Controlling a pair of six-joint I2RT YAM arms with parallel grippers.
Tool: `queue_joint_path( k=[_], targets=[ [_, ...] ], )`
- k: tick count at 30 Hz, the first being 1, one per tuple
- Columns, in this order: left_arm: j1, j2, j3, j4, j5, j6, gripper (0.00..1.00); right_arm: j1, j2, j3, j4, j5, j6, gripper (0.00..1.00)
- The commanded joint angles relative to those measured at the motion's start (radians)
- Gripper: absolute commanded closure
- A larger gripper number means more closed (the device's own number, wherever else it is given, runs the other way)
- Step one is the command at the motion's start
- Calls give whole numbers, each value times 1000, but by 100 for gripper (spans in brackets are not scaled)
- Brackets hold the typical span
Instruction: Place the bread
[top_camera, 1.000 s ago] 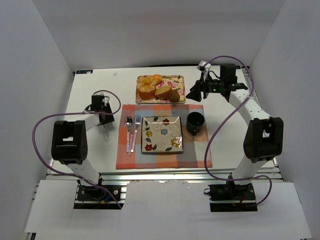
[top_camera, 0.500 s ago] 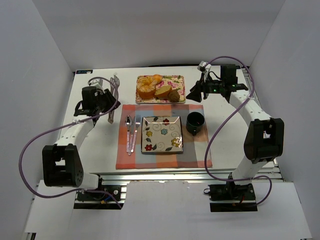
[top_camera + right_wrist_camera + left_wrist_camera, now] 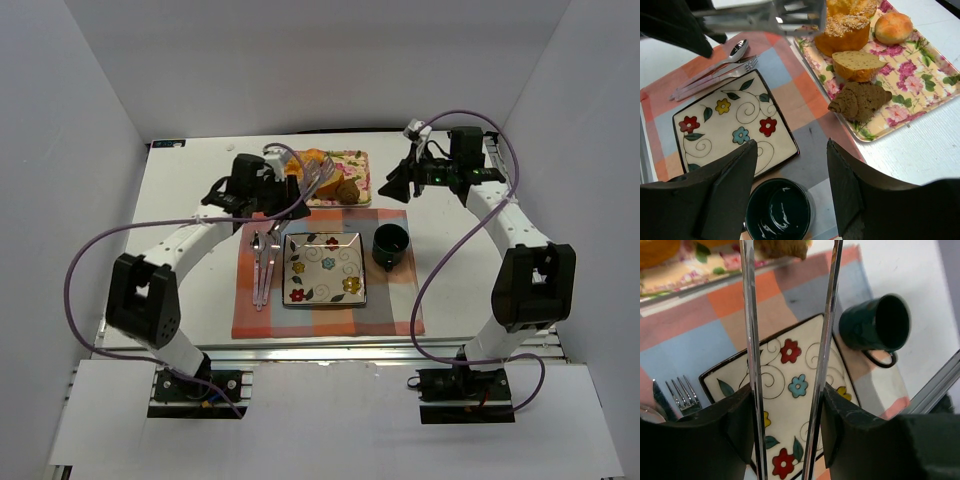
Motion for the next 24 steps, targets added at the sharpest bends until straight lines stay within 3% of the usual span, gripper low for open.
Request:
queue_joint_path(
  k=[1,7,24],
  targets=[
    [-33,70,100,-99,-18,96,42,-9,-54,-24,-5,-25,-19,37],
    [-64,205,243,-233,-122,243,41,-11,-67,-36,-5,-20,-19,36],
    [-111,296,328,-248,-265,300,41,-14,-48,-39,0,-23,-10,36]
  ],
)
